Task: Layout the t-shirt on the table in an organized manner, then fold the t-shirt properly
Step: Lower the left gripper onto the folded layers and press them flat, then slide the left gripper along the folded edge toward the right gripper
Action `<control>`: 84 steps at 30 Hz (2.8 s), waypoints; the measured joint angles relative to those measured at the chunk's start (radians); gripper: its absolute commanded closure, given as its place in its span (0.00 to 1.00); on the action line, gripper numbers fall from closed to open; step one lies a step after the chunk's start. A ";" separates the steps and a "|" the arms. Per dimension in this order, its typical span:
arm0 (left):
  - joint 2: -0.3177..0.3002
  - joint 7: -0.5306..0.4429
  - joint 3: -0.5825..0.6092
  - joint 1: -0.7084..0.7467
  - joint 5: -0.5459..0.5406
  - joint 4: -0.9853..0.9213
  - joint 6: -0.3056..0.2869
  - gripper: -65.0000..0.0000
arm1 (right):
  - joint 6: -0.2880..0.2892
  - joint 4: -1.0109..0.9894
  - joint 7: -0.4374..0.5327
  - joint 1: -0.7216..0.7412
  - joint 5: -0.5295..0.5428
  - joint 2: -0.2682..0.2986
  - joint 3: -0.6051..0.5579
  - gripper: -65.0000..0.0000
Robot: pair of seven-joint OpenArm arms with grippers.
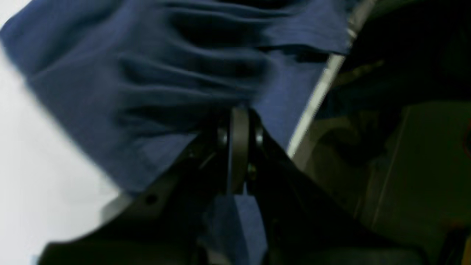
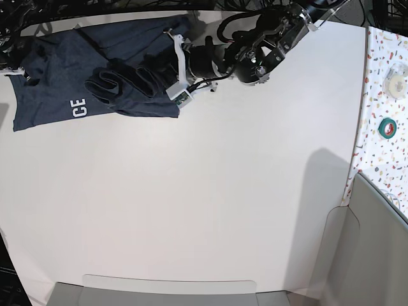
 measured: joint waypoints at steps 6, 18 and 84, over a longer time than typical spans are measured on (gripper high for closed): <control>0.002 0.006 0.154 -0.082 -0.008 0.007 -0.006 1.00 | 0.000 0.000 0.000 0.000 0.003 -0.001 0.000 1.00; -0.011 0.000 -0.206 -0.005 0.015 0.045 0.008 1.00 | 0.000 0.000 0.000 -0.003 0.003 -0.001 0.000 1.00; 0.100 0.057 0.055 -0.077 0.218 0.081 -0.261 1.00 | 0.103 -0.092 0.001 0.014 0.000 0.005 -0.001 1.00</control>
